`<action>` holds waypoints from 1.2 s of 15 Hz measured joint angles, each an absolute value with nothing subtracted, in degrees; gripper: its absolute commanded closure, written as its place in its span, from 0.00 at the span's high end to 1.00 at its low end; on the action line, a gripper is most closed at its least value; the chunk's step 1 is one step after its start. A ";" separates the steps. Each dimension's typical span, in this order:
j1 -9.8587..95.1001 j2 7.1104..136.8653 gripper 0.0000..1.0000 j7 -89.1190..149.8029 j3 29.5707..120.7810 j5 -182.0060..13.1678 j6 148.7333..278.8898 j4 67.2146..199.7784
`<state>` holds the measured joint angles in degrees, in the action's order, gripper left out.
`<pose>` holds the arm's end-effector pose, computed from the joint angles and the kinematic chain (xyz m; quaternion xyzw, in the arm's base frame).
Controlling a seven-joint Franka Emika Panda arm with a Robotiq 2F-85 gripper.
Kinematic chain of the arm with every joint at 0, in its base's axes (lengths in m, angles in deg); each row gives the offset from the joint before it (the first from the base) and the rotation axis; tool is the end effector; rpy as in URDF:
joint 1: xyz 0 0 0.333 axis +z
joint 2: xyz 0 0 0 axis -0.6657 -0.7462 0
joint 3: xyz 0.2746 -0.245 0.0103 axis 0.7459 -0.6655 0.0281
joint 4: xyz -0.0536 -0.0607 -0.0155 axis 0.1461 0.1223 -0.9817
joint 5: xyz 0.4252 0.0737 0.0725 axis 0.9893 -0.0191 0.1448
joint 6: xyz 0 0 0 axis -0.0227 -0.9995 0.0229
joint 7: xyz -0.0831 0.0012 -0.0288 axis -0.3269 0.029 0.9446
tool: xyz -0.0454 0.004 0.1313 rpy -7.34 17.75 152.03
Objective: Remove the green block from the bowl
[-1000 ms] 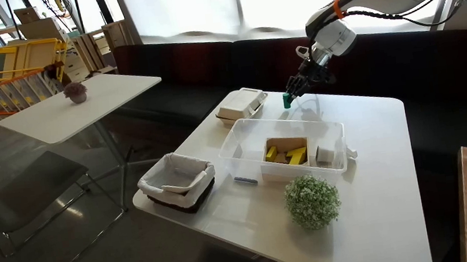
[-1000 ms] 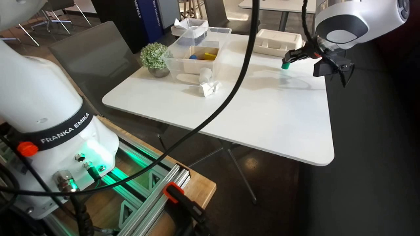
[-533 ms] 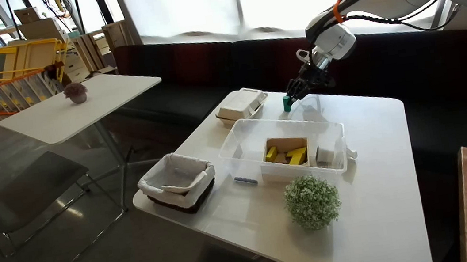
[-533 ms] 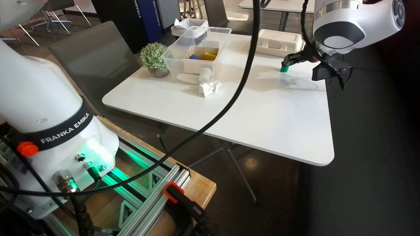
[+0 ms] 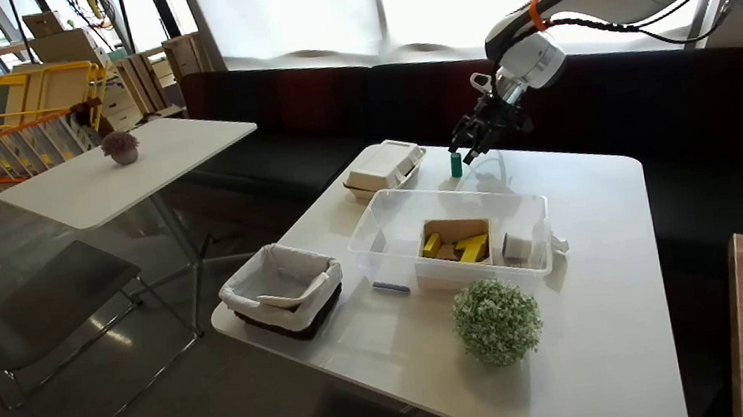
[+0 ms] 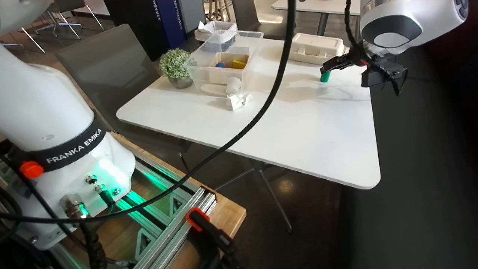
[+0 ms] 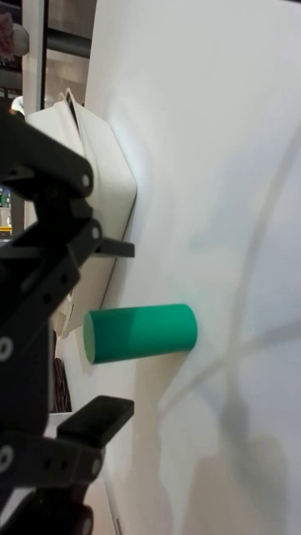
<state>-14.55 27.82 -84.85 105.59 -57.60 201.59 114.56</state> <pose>0.6718 -0.4539 0.1211 -0.8249 -0.4283 -0.3225 0.1793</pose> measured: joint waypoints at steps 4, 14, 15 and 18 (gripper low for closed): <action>-13.21 31.57 1.00 -79.50 103.28 -60.31 202.94 115.45; -3.71 50.11 1.00 -58.58 91.79 -71.87 214.57 129.47; -1.56 52.20 1.00 -57.13 89.20 -72.50 215.47 131.19; 5.23 58.29 1.00 -52.07 81.46 -76.84 219.16 137.12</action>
<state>5.23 58.29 -52.07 81.46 -76.84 219.16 137.12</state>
